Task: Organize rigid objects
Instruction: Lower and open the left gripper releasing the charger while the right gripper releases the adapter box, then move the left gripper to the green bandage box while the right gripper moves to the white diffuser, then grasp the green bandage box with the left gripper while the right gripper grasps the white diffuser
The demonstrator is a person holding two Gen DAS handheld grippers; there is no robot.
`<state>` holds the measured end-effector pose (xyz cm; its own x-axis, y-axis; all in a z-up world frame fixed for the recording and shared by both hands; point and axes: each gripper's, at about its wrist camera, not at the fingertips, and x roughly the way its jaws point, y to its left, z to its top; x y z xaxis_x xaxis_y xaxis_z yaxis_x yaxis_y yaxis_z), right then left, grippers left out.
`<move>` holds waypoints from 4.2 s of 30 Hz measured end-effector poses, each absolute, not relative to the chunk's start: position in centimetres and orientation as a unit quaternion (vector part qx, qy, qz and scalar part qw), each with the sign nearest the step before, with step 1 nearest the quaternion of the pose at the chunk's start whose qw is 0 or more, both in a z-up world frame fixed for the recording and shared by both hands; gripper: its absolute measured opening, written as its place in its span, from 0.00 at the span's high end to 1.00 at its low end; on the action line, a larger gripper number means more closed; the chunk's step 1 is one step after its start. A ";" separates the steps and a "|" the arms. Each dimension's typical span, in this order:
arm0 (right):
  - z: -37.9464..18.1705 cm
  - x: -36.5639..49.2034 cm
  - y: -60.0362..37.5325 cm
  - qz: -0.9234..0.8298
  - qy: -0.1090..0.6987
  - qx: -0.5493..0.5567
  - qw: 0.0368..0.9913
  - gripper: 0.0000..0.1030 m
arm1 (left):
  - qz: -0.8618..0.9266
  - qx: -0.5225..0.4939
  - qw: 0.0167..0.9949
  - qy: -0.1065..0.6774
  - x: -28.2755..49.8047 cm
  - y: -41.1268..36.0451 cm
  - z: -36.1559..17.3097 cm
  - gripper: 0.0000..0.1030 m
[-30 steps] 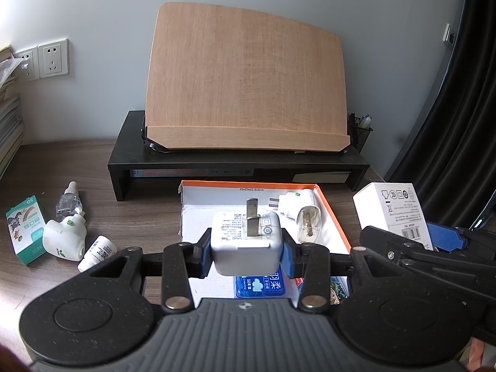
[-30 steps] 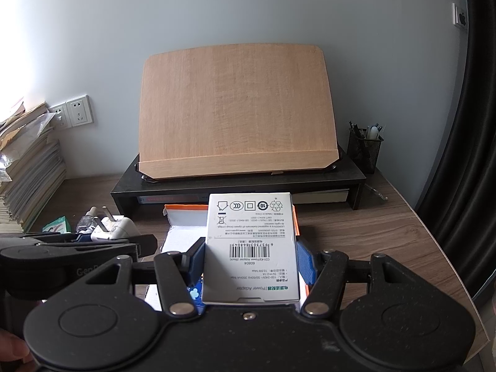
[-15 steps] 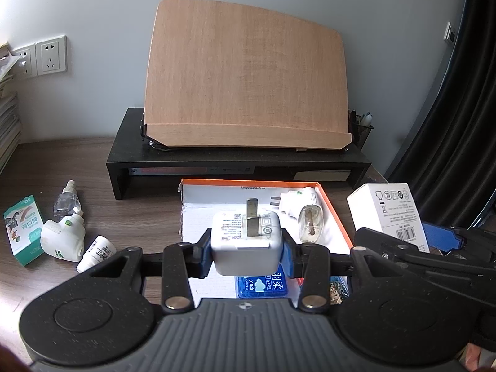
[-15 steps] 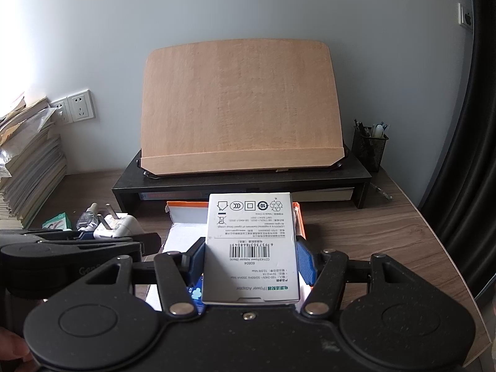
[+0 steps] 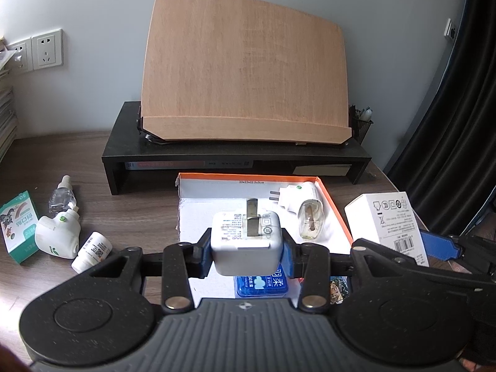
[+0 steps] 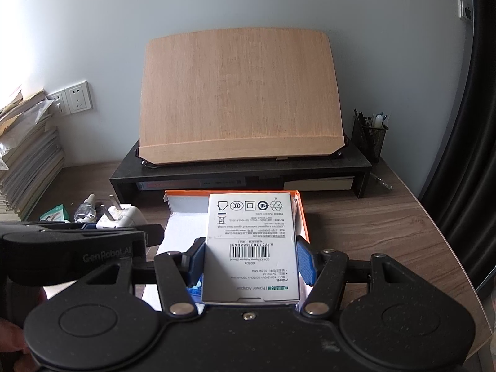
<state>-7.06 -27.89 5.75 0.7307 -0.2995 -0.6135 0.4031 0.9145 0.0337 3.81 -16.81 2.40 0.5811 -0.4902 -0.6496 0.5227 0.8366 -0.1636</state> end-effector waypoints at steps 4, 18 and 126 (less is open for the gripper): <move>5.4 -7.2 -28.1 -0.194 0.318 0.086 0.924 0.31 | -0.288 0.025 0.887 0.360 4.0 -17.2 2.2 0.59; 3.6 -7.1 -29.5 -0.207 0.336 0.094 0.914 0.31 | -0.295 0.033 0.878 0.376 5.1 -18.9 0.7 0.59; -3.6 16.3 -7.2 0.049 0.399 0.016 0.915 0.14 | -0.016 -0.075 0.905 0.418 9.5 14.7 -2.7 0.31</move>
<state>16.25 -7.21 -3.57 0.6765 0.1033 -0.7291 -0.0778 0.9946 0.0686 9.50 14.73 -2.67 0.6496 -0.0924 -0.7547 -0.0330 0.9882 -0.1494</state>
